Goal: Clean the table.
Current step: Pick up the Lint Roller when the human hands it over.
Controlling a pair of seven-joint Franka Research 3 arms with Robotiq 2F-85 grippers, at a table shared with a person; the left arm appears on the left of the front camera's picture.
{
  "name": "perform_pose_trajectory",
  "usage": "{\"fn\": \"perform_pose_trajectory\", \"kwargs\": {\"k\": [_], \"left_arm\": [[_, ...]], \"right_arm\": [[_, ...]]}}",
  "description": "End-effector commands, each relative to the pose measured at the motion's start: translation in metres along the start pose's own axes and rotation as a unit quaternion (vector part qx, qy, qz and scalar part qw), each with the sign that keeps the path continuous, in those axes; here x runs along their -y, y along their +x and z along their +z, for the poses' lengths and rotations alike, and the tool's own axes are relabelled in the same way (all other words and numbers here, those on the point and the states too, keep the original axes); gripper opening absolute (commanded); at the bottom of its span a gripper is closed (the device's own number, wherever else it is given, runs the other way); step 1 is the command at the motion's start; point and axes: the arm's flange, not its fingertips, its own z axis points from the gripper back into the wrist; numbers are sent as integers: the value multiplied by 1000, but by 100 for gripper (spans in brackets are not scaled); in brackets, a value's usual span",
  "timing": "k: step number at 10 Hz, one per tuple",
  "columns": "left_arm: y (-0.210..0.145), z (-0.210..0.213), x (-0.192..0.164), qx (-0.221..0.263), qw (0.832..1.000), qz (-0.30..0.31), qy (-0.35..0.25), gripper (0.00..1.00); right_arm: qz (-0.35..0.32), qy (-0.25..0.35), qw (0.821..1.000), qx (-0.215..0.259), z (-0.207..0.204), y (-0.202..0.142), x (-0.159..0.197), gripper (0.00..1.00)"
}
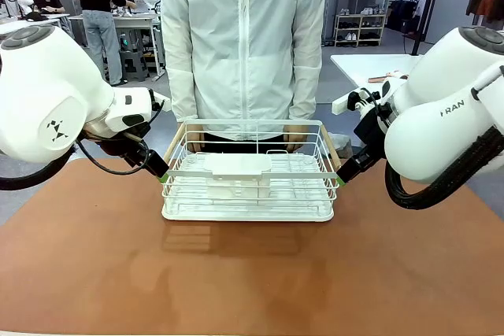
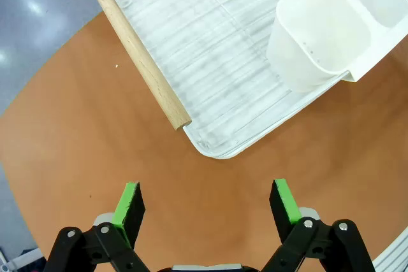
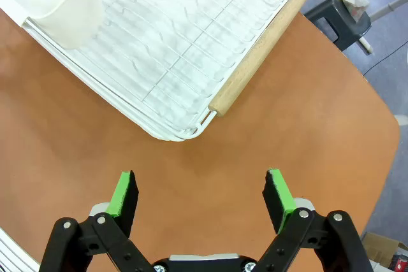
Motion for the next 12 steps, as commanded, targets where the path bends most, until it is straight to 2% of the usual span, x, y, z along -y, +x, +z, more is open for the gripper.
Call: {"fn": "perform_pose_trajectory", "kwargs": {"k": [1, 2, 3, 4, 5, 6, 7, 8, 9, 10, 11, 12], "left_arm": [[0, 0, 0, 0, 1000, 0, 0, 100], [21, 18, -13, 9, 1000, 6, -21, 100], [39, 45, -38, 10, 993, 68, -94, 100], [41, 79, -83, -8, 975, 135, -174, 100], [33, 118, -124, 1, 916, 230, -330, 100], [16, 145, -157, 44, 881, 255, -396, 100], [-10, 166, -190, 79, 851, 291, -429, 100], [-44, 177, -222, 70, 835, 362, -409, 100], [-78, 184, -246, 92, 809, 413, -408, 100], [-117, 191, -273, 123, 769, 490, -393, 100], [-157, 194, -292, 143, 727, 561, -370, 100], [-192, 194, -302, 150, 705, 599, -350, 100]], "right_arm": [[0, 0, 1000, 0, 0, 0, 0, 100], [-4, 24, 1000, 19, 25, 20, 17, 100], [-66, 72, 995, 35, 51, 37, 44, 100], [-157, 135, 978, 39, 77, 43, 87, 100], [-231, 235, 943, 42, 100, 37, 125, 100], [-285, 304, 908, 43, 115, 26, 156, 100], [-336, 337, 878, 56, 128, 12, 187, 100], [-371, 379, 845, 64, 137, -8, 215, 100], [-403, 383, 828, 70, 141, -32, 240, 100], [-447, 391, 800, 86, 145, -62, 266, 100], [-500, 369, 778, 95, 142, -96, 289, 100], [-540, 358, 755, 96, 135, -133, 308, 100]]}}
